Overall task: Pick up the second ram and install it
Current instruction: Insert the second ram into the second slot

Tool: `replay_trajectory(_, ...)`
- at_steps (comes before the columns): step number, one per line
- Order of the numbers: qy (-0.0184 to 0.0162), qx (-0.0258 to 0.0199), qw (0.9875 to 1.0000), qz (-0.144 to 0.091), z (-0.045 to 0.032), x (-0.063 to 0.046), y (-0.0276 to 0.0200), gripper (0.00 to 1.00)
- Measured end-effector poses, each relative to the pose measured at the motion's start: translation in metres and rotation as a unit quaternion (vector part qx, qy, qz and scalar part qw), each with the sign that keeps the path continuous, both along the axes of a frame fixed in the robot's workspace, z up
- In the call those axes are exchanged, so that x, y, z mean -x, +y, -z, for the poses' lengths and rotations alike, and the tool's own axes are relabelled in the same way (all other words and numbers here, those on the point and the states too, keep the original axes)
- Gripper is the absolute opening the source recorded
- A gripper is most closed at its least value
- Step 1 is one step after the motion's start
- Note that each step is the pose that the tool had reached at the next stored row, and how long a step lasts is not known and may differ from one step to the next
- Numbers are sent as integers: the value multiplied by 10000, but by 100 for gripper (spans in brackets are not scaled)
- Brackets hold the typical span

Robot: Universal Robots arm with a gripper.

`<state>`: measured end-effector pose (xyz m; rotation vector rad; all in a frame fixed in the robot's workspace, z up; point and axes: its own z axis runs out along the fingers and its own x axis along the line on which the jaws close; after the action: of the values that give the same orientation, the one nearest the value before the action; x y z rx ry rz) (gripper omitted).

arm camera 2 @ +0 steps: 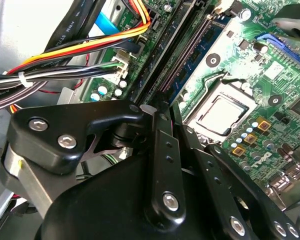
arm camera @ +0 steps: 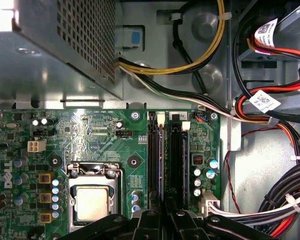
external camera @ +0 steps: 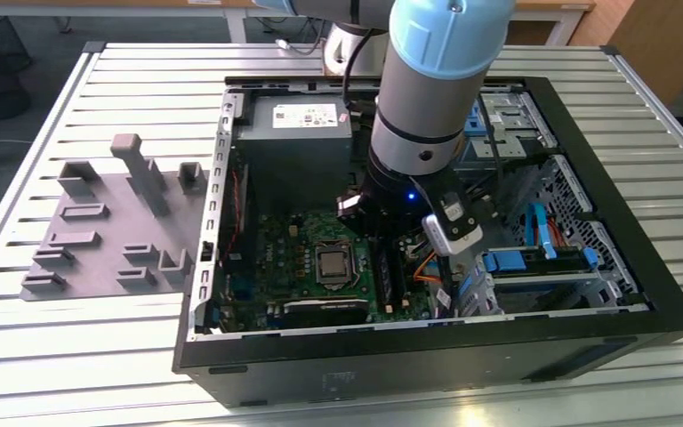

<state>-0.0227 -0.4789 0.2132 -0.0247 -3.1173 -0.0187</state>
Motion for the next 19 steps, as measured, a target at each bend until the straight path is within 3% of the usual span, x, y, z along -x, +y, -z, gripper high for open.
replay_trajectory(19,12,1,10000,-7,35,0,0,14)
